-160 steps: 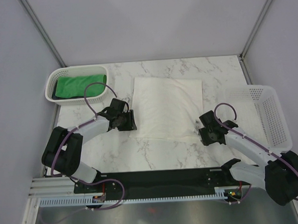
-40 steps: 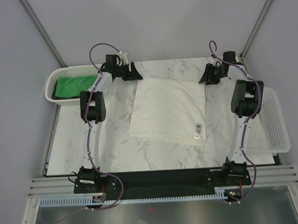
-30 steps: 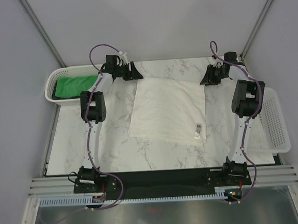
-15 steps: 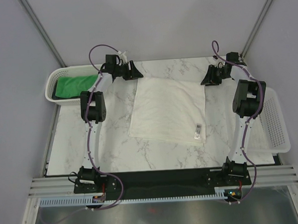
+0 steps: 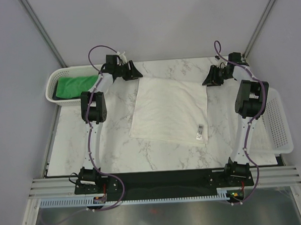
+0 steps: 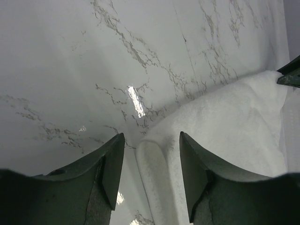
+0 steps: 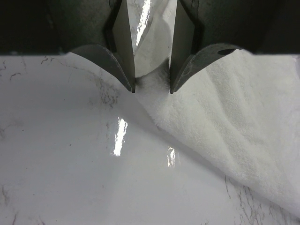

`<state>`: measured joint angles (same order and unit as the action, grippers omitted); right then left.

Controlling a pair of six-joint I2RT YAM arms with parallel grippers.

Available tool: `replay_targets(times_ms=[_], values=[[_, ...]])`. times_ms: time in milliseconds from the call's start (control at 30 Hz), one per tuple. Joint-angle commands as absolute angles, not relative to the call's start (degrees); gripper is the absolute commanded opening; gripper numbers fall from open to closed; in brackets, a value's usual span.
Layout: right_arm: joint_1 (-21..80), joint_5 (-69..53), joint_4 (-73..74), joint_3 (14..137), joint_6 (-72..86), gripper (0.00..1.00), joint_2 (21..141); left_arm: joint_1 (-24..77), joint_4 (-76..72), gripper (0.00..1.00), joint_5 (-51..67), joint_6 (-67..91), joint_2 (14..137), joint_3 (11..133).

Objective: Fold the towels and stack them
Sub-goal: Fold the towel

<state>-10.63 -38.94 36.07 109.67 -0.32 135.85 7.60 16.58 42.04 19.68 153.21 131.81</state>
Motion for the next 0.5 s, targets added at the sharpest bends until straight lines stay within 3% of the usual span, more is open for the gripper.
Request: replay_targets(times_ms=[0, 300, 467], values=[[-10.7, -41.5, 36.6, 111.2, -2.0, 0.43, 135.2, 8.2, 15.9, 0.57, 42.4, 22.1, 153.6, 131.7], [-10.7, -42.3, 36.5, 111.1, -2.5, 0.43, 135.4, 9.1, 15.7, 0.55, 41.2, 23.0, 152.9, 129.9], [-11.2, -42.8, 36.6, 111.2, -2.8, 0.40, 135.7, 9.1, 15.6, 0.46, 40.2, 24.0, 153.3, 130.3]])
